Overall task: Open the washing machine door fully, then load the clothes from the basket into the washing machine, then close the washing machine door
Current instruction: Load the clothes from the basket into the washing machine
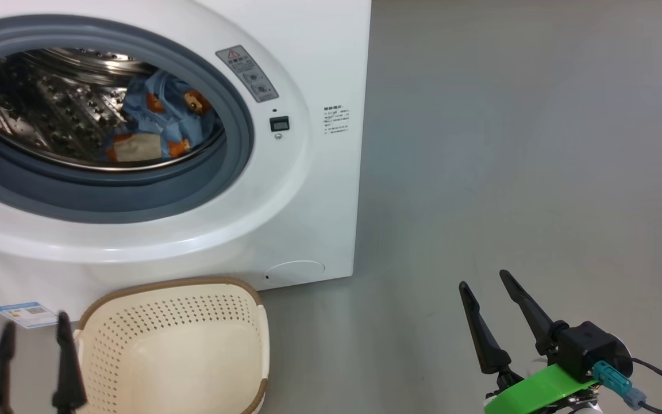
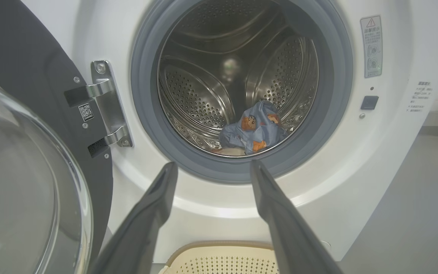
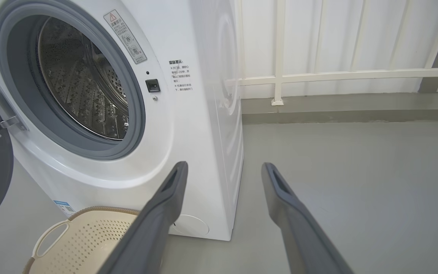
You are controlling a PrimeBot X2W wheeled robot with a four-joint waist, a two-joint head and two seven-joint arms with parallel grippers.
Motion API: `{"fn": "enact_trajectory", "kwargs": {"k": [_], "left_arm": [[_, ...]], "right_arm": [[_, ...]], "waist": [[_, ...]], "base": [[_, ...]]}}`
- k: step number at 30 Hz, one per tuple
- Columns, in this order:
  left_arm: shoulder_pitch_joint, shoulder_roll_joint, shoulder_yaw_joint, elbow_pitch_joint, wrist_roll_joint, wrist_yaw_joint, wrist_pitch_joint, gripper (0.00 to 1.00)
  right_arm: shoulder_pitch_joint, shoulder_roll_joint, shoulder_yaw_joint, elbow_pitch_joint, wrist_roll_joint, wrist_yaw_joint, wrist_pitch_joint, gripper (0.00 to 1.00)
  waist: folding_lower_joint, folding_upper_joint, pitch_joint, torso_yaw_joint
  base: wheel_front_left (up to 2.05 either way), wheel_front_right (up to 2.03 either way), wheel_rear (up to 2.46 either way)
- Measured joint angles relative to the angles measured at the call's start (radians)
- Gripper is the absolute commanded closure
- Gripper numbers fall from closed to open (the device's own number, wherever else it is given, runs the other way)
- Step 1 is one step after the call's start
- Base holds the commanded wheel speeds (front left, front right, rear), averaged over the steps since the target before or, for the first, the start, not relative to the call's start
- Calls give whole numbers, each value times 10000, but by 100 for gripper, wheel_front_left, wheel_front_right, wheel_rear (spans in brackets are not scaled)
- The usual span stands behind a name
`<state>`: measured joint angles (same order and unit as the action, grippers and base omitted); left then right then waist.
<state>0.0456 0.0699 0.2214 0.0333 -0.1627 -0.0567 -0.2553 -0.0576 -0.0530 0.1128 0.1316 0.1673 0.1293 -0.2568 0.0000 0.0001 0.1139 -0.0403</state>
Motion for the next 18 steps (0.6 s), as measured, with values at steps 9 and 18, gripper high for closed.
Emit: {"fn": "enact_trajectory", "kwargs": {"k": [9, 18], "left_arm": [[849, -121, -261, -35, 75, 265, 2, 0], [1197, -194, -575, -178, 75, 441, 0, 0]], "right_arm": [[6, 4, -42, -27, -15, 0, 0, 0], [200, 4, -52, -69, -75, 0, 0, 0]], "waist": [[0, 0, -156, 85], [0, 0, -267, 67]], "base": [[0, 0, 0], [0, 0, 0]]}}
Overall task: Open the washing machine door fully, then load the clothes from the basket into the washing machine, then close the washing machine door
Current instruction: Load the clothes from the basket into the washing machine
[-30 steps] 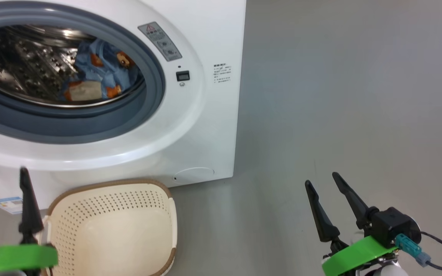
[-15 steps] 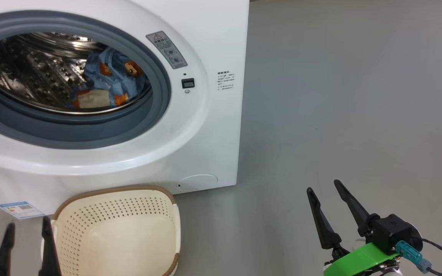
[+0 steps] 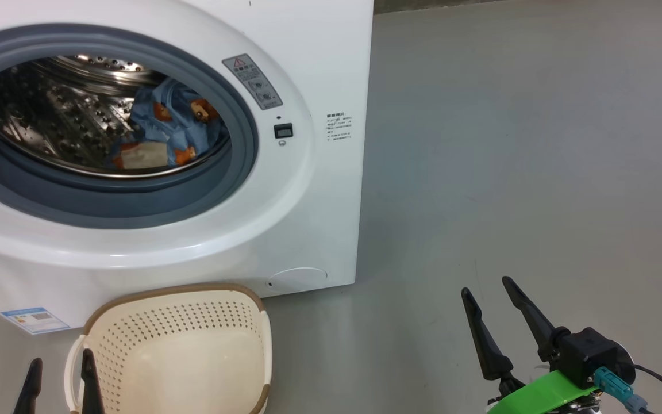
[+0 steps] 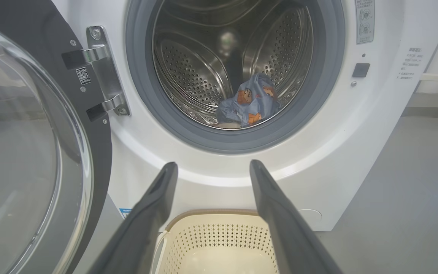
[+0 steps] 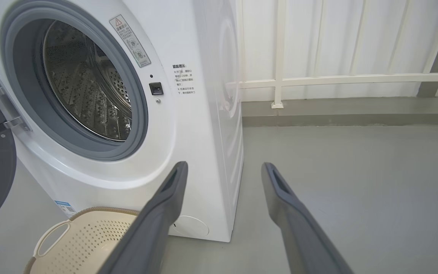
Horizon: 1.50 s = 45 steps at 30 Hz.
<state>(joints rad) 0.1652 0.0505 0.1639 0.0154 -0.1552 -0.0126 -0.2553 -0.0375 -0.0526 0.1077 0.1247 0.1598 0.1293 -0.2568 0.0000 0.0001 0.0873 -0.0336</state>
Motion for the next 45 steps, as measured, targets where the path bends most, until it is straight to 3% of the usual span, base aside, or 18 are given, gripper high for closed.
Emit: {"fn": "enact_trajectory", "kwargs": {"k": [45], "left_arm": [[1, 15, -253, 13, -255, 230, 0, 0]], "right_arm": [[-1, 2, -77, 123, -29, 0, 0, 0]], "waist": [[0, 0, -266, 65]], "base": [[0, 0, 0]]}}
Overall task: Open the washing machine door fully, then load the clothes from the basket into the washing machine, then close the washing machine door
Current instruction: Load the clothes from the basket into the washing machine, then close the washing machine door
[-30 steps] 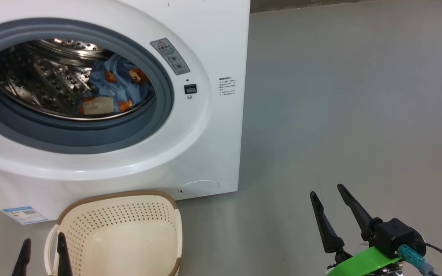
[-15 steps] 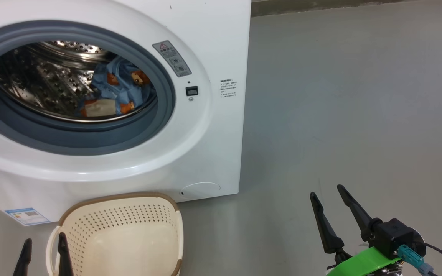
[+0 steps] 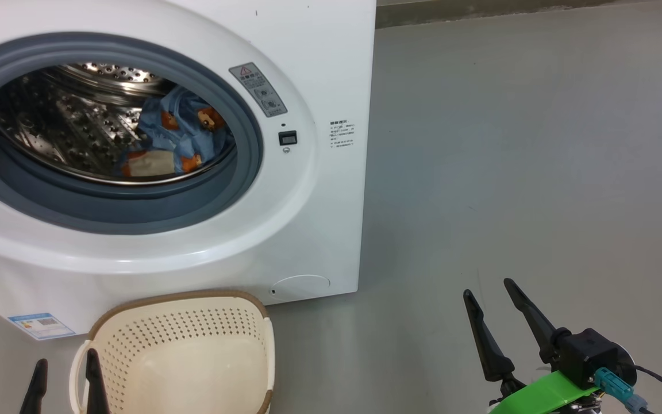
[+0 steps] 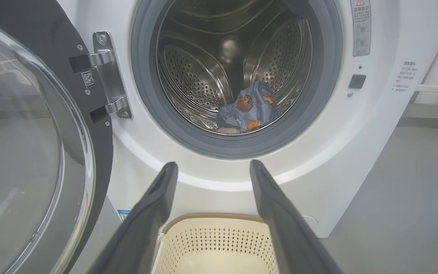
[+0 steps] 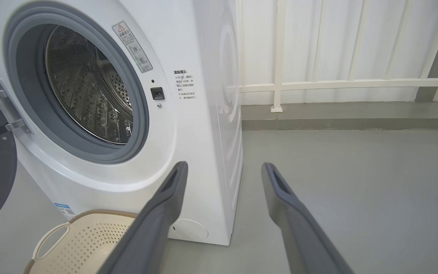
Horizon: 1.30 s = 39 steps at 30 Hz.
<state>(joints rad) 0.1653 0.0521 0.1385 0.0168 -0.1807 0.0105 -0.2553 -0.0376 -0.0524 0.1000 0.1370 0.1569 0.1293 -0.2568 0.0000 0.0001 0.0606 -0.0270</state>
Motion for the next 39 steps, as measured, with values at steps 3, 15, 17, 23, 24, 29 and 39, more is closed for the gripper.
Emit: {"fn": "enact_trajectory", "kwargs": {"k": [3, 15, 17, 23, 24, 29, 39], "left_arm": [[0, 0, -2, 0, -159, -4, 0, 0], [-3, 203, -4, 104, -244, 0, 0, 0], [-4, 203, -10, 121, -244, 2, 0, 0], [-11, 211, -10, 150, -247, 15, 0, 0], [-12, 213, -12, 159, -247, 15, 0, 0], [-13, 238, -23, 201, -240, 69, 0, 0], [-26, 247, -33, 211, -242, 117, 0, 0]], "right_arm": [[0, 0, -8, 2, 0, 0, 0, 0], [0, 0, -33, 25, 2, 0, 0, 0], [0, 0, -54, 25, 2, 0, 0, 0], [0, 0, -92, 25, 2, 0, 0, 0], [0, 0, -92, 25, 2, 0, 0, 0], [0, 2, -98, 25, 2, 0, 0, 0], [-4, 2, -113, 21, 2, 0, 0, 0]], "waist": [[0, 0, 1, 7], [0, 0, 23, -19], [0, 0, 24, -18], [0, 0, 57, -10], [0, 0, 59, -9], [0, 0, 69, 6], [0, 0, 130, 21]], "base": [[0, 0, 0], [0, 0, 0], [0, 0, 0], [0, 0, 0], [-9, 9, 0], [-50, 50, 0], [-152, 152, 0]]}}
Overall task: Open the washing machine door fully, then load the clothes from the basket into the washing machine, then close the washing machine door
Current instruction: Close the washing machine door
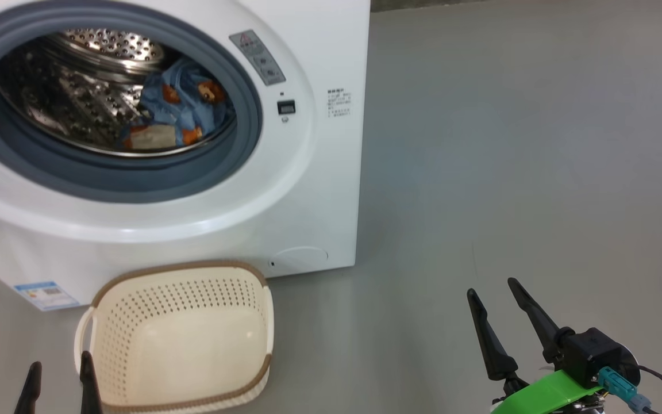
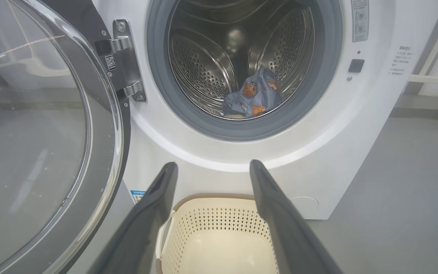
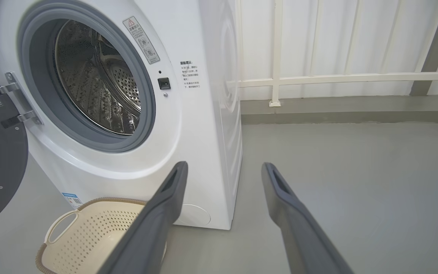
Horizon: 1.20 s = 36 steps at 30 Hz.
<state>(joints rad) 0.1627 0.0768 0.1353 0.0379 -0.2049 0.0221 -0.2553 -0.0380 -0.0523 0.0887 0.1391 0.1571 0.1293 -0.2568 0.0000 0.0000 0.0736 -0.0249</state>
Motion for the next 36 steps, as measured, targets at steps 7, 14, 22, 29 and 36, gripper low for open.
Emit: {"fn": "enact_trajectory", "kwargs": {"k": [7, 14, 22, 29, 36], "left_arm": [[-5, -4, 2, -2, -2, -2, 0, 0], [-8, -12, -2, -2, 0, -2, 0, 0], [-37, -19, -6, -2, 2, -6, 0, 0], [-36, -44, -10, -23, 75, -56, 0, 0], [-33, -50, -2, -33, 142, -92, 0, 0]], "right_arm": [[1, 0, -13, -4, 0, 0, 0, 0], [1, 0, -17, -2, 0, 0, 0, 0], [0, 2, -23, 0, 0, 0, 0, 0], [1, 2, -21, 4, 0, 0, 0, 0], [1, 2, -15, 13, -2, 0, 0, 0]], "waist": [[0, 0, 49, 8], [0, 0, 65, 13], [0, 0, 42, 18], [0, 0, -11, 18], [0, 0, -62, 28]], "base": [[-166, 166, 0], [-58, 58, 0], [0, 0, 0], [0, 0, 0], [0, 0, 0]]}}
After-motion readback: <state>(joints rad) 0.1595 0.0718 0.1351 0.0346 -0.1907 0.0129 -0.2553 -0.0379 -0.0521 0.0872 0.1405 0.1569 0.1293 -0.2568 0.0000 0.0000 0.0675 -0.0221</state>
